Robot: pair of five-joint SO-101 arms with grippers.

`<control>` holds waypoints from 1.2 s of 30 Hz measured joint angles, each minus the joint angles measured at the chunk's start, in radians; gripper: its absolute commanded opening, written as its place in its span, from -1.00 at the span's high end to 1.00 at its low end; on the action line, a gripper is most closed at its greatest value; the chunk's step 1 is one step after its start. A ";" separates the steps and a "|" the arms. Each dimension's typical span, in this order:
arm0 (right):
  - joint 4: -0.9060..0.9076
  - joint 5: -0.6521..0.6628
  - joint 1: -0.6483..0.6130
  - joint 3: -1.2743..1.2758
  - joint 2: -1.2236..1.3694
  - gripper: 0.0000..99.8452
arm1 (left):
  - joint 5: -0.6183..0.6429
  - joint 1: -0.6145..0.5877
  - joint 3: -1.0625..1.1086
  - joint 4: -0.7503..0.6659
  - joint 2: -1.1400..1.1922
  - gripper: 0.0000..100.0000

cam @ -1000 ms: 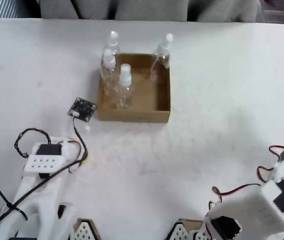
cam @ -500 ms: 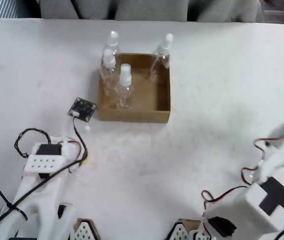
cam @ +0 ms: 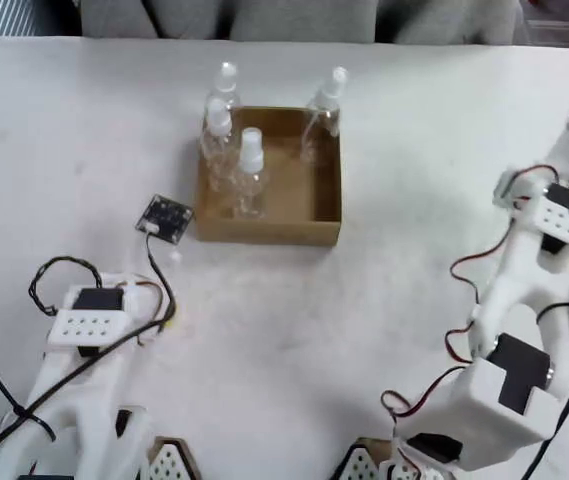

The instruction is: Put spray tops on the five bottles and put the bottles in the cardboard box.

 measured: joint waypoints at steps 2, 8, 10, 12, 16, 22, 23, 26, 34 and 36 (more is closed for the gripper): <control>-0.089 0.000 -0.034 0.002 0.000 0.97 | 0.000 0.000 0.000 0.000 0.000 0.90; -0.258 0.000 -0.104 0.021 -0.087 0.97 | 0.000 0.000 0.000 0.000 0.000 0.90; -0.269 0.000 -0.104 0.060 -0.149 0.97 | 0.000 0.000 0.000 0.000 0.000 0.90; -0.276 0.000 -0.103 0.126 -0.224 0.97 | 0.000 0.000 0.000 0.000 0.000 0.90; -0.276 0.000 -0.130 0.305 -0.422 0.97 | 0.000 0.000 0.000 0.000 0.000 0.90; -0.342 0.000 -0.189 0.597 -0.769 0.96 | 0.000 0.000 0.000 0.000 0.000 0.90; -0.364 0.000 -0.203 0.647 -0.829 0.96 | 0.000 0.000 0.000 0.000 0.000 0.90; -0.446 0.000 -0.270 0.809 -1.007 0.96 | 0.000 0.000 0.000 0.000 0.000 0.90; -0.637 0.000 -0.494 1.168 -1.468 0.97 | 0.000 0.000 0.000 0.000 0.000 0.90; -0.644 0.000 -0.532 1.221 -1.576 0.97 | 0.000 0.000 0.000 0.000 0.000 0.90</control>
